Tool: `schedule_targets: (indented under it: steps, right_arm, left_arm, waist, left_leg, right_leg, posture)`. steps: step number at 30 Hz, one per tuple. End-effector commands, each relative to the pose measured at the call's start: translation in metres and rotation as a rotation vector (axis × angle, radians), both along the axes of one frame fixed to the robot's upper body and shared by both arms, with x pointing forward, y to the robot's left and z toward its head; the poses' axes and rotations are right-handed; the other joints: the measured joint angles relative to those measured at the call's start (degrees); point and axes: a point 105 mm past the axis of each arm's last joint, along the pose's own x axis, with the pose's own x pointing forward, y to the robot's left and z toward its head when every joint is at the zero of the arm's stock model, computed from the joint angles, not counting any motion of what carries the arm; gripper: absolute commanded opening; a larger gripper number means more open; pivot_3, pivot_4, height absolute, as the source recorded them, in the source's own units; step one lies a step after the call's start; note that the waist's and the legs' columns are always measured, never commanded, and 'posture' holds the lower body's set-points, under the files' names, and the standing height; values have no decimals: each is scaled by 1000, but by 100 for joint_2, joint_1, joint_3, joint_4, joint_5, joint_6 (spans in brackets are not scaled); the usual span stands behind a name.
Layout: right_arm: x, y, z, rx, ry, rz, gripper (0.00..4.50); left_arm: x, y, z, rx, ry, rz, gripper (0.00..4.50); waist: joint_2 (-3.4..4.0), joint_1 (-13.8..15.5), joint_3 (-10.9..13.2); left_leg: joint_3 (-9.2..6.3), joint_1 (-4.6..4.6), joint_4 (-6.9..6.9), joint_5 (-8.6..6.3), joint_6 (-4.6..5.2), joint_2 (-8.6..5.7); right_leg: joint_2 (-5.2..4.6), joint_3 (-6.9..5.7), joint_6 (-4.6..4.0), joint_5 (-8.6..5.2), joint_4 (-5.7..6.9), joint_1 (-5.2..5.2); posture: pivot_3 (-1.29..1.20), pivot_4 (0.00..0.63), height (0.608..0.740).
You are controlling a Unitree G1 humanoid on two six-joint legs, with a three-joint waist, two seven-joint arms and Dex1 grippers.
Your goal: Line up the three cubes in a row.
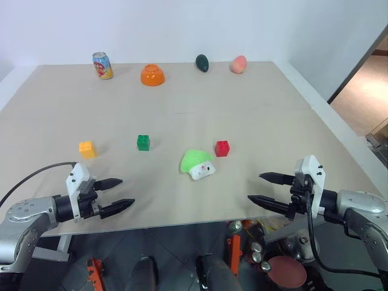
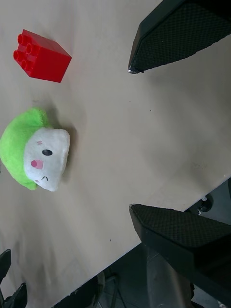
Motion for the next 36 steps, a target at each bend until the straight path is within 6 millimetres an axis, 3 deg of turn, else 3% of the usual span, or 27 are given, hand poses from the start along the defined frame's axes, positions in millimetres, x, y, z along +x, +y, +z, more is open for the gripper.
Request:
schedule_targets:
  steps: [1, 7, 12, 17, 22, 29, 36]
  right_arm:
    - [5, 8, 13, -24, -68, 25, 4500]
    - [18, 37, 27, -64, -136, 150, 4500]
    - [30, 61, 37, -90, -173, 278, 4500]
    - [49, 83, 37, -115, -185, 386, 4500]
    - [69, 99, 30, -149, -189, 446, 4500]
    - [90, 119, 27, -151, -218, 508, 4500]
    - [97, 130, 13, -168, -203, 549, 4500]
  left_arm:
    - [-1, -8, 13, 9, -59, -50, 4448]
    - [-6, -37, 42, -40, -143, -251, 4448]
    - [-22, -54, 44, -23, -135, -421, 4448]
    - [-38, -57, 37, 21, -146, -530, 4448]
    - [-43, -52, 27, 52, -163, -517, 4448]
    - [-50, -56, 29, 32, -186, -468, 4448]
    - [-53, -54, 32, 35, -203, -412, 4448]
  waist:
    - [0, 0, 0]
    - [1, -8, 0]
    - [1, -23, 1]
    - [2, -15, 1]
    - [3, -8, 2]
    - [4, -10, 2]
    - [5, -9, 3]
  left_leg:
    - [0, 0, 0, 0, 0, 0]
    - [-1, 1, 0, 0, 0, 0]
    - [4, -2, -4, 0, 1, 1]
    - [1, 2, -5, -2, 4, 9]
    - [2, -3, -2, -2, 4, 10]
    - [2, -1, -2, -2, 4, 11]
    - [2, 2, -3, -2, 4, 13]
  right_leg:
    - [0, 0, 0, 0, 0, 0]
    - [2, -2, -4, 6, 1, -1]
    - [4, 1, 0, 3, 1, -4]
    - [18, 1, -3, 3, 2, -5]
    - [17, 2, -4, 3, 3, -5]
    - [18, 2, -4, 3, 7, -4]
    - [20, 1, -5, 3, 15, -4]
  posture:
    - [0, 150, 738]
    - [0, 150, 738]
    - [0, 150, 738]
    - [0, 150, 738]
    - [0, 150, 738]
    - [0, 150, 738]
    - [0, 150, 738]
